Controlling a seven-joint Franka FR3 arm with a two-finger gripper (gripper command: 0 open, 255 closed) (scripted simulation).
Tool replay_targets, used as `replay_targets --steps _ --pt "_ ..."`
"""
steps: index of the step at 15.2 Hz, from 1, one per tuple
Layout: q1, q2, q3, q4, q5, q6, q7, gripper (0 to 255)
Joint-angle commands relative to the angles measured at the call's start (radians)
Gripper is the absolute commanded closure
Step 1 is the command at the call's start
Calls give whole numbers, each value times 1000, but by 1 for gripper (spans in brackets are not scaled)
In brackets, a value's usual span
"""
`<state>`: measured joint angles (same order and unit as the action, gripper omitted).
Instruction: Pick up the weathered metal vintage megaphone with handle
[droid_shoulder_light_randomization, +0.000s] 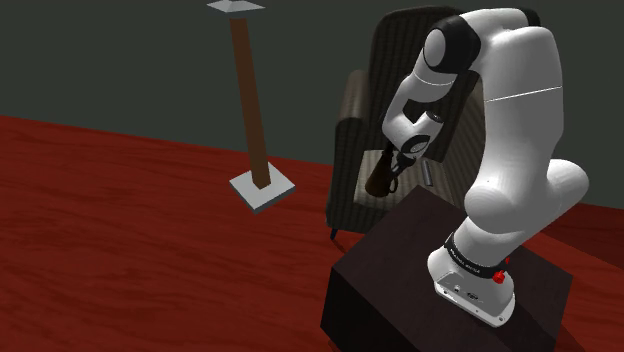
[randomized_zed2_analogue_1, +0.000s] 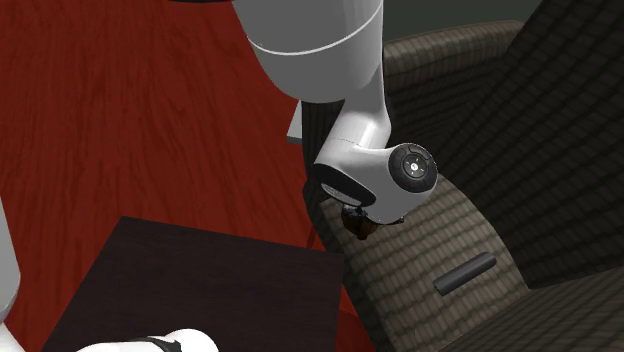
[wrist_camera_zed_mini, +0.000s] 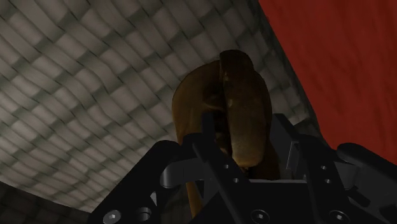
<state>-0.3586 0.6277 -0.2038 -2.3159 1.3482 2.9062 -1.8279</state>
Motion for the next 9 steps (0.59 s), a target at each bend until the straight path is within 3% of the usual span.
replay_targets --steps 1,4,9 --pt "0 1 0 3 -1 0 0 255" --pt "2 -3 0 -2 -1 0 2 255" --pt "46 -82 -52 -55 -101 -22 98 255"
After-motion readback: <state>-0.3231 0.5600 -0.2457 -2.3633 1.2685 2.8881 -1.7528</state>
